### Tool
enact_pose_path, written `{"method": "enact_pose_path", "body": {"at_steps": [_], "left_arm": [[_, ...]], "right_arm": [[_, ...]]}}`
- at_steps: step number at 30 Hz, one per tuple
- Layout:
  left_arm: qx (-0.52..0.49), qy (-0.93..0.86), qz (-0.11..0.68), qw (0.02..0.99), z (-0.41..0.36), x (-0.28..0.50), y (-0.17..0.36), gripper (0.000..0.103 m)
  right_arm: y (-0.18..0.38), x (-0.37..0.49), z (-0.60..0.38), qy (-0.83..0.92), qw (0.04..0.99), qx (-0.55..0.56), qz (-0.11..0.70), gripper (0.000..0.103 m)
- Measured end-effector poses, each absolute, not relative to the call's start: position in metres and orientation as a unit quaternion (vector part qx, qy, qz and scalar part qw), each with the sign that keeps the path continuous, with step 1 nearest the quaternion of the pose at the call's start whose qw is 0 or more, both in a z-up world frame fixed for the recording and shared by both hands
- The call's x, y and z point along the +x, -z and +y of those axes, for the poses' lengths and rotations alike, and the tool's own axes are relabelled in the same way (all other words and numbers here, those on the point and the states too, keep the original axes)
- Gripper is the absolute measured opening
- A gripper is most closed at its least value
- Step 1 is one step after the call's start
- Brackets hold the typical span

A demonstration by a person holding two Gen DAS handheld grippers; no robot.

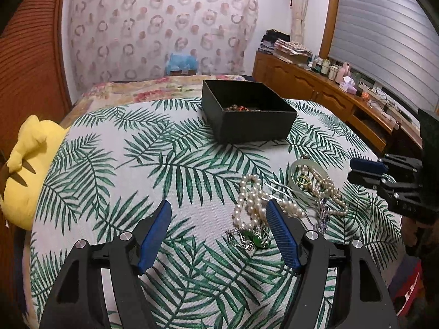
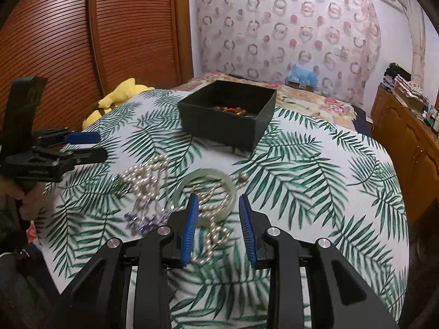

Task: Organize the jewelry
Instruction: 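Grasp the pearl strand with the left gripper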

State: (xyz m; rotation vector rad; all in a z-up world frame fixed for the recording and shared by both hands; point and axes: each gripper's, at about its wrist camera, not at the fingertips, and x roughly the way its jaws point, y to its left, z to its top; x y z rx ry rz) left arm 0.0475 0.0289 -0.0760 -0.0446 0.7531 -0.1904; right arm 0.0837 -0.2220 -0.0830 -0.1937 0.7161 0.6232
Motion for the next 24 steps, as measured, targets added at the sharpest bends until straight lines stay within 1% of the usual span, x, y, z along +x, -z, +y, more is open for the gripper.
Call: {"method": "enact_pose_path", "body": {"at_steps": [7,16,17,19,20,21,24], "left_arm": [[-0.023,0.092,0.371,0.924,0.028,0.045,0.080,0.069],[-0.025,0.091,0.375,0.922,0.029,0.047,0.084,0.069],[-0.025,0.092,0.376,0.922,0.028,0.047,0.084,0.069],[-0.025,0.092,0.376,0.921,0.027,0.047,0.086,0.069],[-0.025,0.093,0.377,0.921,0.026,0.047,0.086,0.069],[-0.024,0.094,0.377,0.921,0.025,0.047,0.087,0.069],[-0.021,0.095,0.380,0.920,0.024,0.049,0.088,0.069]], "right_arm": [[0.106,0.089,-0.218,-0.287,0.866,-0.116,0.393,0.033],[0.112,0.098,-0.205,-0.284,0.859,-0.136,0.404,0.033],[0.113,0.099,-0.204,-0.282,0.858,-0.137,0.407,0.030],[0.113,0.101,-0.204,-0.280,0.859,-0.138,0.406,0.028],[0.113,0.100,-0.205,-0.280,0.859,-0.139,0.405,0.024],[0.113,0.100,-0.205,-0.279,0.860,-0.139,0.404,0.016],[0.112,0.099,-0.209,-0.281,0.860,-0.139,0.403,0.010]]}}
